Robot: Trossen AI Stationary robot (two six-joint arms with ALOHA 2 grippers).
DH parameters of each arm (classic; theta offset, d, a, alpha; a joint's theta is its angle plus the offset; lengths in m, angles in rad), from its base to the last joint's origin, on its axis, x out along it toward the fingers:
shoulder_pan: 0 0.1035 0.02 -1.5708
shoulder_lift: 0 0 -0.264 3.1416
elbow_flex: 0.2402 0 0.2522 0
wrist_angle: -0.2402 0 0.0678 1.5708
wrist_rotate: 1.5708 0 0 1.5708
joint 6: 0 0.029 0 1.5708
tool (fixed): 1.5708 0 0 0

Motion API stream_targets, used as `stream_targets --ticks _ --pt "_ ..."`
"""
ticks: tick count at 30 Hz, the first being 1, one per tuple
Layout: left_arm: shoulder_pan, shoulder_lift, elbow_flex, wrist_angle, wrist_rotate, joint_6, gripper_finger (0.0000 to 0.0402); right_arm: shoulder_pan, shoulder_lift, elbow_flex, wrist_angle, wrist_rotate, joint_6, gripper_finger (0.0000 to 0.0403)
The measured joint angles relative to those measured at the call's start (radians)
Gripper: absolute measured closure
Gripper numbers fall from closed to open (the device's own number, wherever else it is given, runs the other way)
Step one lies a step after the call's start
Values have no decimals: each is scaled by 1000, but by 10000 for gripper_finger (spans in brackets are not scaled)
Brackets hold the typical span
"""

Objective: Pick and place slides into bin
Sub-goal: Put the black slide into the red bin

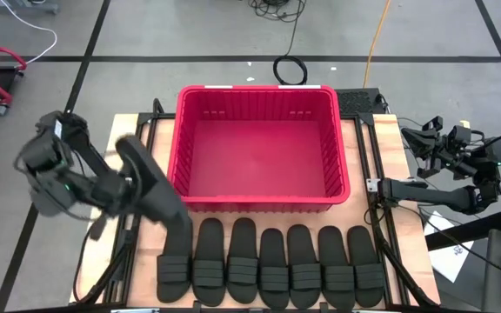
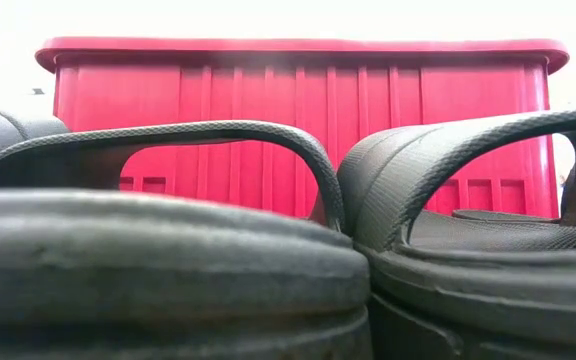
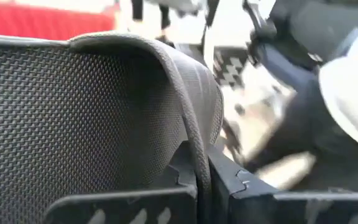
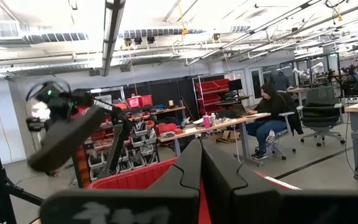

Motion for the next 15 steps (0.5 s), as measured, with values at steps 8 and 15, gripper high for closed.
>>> stream_targets --ticks 8,15 --pt "233 -3 198 71 -96 563 401 0 0 0 0 1 0 403" --pt "484 -3 350 225 78 943 401 0 0 0 0 3 -15 403"
